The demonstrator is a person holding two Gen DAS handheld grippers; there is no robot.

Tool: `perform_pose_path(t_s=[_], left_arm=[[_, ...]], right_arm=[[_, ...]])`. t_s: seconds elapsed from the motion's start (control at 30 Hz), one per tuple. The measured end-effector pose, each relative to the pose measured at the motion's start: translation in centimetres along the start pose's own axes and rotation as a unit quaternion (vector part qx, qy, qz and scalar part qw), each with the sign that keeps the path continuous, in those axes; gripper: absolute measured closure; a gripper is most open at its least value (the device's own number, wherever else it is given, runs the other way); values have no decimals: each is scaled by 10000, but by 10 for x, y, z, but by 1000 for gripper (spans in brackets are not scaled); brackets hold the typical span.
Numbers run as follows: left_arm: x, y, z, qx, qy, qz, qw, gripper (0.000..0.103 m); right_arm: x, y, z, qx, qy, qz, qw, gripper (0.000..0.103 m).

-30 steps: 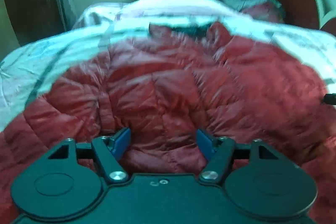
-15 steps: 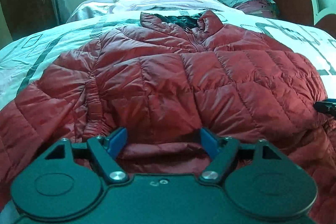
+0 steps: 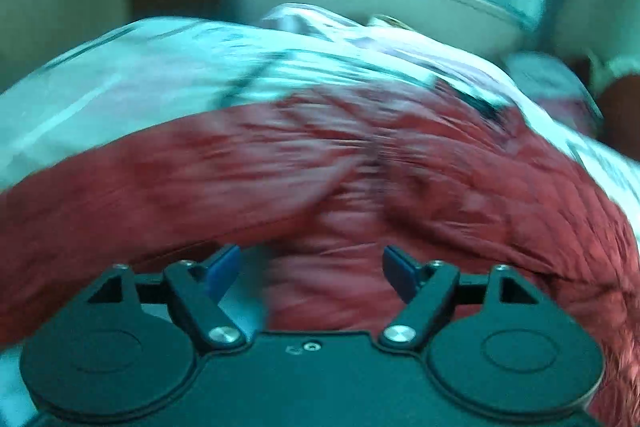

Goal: Fold large clothes

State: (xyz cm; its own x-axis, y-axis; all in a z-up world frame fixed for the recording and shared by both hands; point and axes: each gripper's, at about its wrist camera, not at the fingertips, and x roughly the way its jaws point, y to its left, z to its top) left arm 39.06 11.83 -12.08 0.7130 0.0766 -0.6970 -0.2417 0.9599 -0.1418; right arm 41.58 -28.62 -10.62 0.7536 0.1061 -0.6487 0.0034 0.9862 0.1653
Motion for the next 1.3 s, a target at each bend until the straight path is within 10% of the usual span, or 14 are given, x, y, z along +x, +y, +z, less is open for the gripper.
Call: perform_pose_path(t_s=[0.23, 0.47, 0.63, 0.67, 0.7, 0.73, 1.03, 1.3], left_arm=[[-58, 120, -40, -1684, -133, 764, 9827, 26], [-97, 218, -81, -4045, -836, 578, 9089, 40], [-85, 241, -58, -4346, -1183, 771, 8895, 41], [-82, 243, -50, -4307, -1221, 790, 8907, 51], [-79, 243, -41, -4179, -1270, 794, 8961, 89], [-74, 241, -28, -3967, -1279, 785, 9056, 96], [-44, 85, 70, -1414, -1443, -191, 9792, 95], [19, -132, 78, 750, -510, -1370, 9864, 95]], right_arm=[[5, 44, -4, -462, 182, 326, 9982, 31], [11, 92, 4, -903, 93, 712, 9933, 31], [17, 106, 10, -805, 129, 839, 9931, 31], [17, 107, 11, -817, 113, 833, 9931, 31], [17, 107, 13, -831, 82, 802, 9933, 32], [18, 107, 15, -816, 63, 787, 9935, 43], [18, 78, 35, -144, -101, 491, 9986, 52], [11, 38, 41, 513, -238, 313, 9979, 52]])
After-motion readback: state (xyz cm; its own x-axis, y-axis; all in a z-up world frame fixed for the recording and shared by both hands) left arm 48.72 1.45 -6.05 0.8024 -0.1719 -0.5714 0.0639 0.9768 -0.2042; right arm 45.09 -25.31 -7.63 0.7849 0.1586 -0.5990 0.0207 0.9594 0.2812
